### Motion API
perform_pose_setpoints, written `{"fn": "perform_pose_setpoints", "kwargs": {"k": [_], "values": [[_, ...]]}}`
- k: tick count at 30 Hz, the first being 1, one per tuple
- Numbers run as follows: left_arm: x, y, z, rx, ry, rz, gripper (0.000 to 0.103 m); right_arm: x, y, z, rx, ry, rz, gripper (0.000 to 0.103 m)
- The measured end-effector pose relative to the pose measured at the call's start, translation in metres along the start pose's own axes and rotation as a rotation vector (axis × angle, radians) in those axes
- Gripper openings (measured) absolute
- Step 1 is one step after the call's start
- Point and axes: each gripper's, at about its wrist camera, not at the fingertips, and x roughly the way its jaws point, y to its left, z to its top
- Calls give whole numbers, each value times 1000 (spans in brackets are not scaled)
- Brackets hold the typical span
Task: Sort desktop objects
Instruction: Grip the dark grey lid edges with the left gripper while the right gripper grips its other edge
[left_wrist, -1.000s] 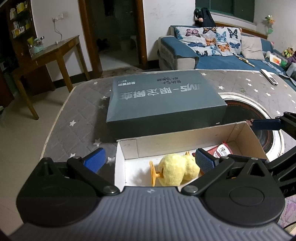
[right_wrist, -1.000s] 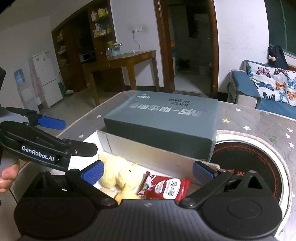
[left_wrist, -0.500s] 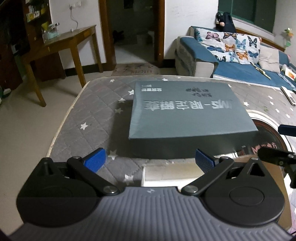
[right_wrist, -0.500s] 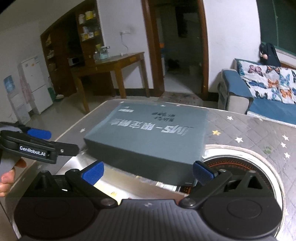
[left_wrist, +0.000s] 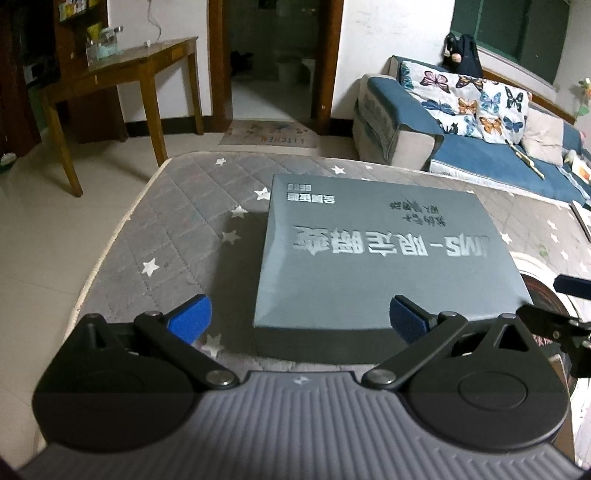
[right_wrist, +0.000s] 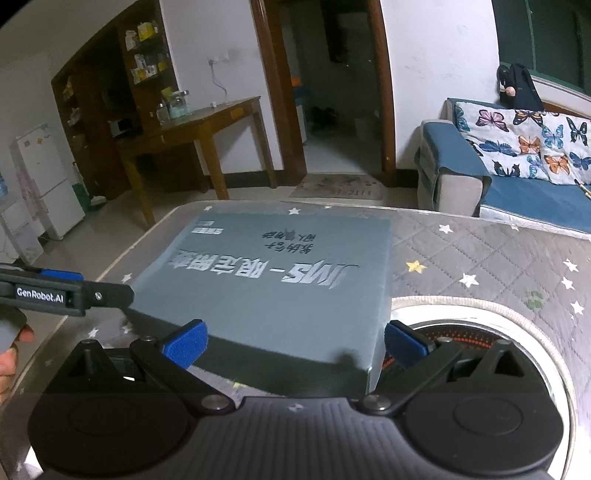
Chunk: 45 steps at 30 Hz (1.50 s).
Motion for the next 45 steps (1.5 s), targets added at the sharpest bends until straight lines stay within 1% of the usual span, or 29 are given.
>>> {"fn": "perform_pose_setpoints", "kwargs": {"k": [4, 13, 23, 28, 31, 36, 45], "values": [[17, 10, 7, -38, 14, -17, 103, 11, -8, 3, 16, 10, 8, 103], [45, 25, 14, -91, 41, -52, 103, 35, -24, 4, 60, 32, 37, 103], [77, 36, 13, -134, 94, -99, 103, 50, -36, 4, 88, 60, 63, 103], [84, 40, 15, -154, 95, -131, 103, 61, -43, 2, 113, 84, 85, 103], [89, 42, 16, -167, 101, -153, 103, 64, -48, 1, 117, 99, 84, 103], [96, 45, 17, -194, 111, -192, 103, 71, -55, 0, 160, 113, 129, 103], [108, 49, 18, -242, 128, -250, 103, 79, -63, 5, 169, 140, 165, 103]]}}
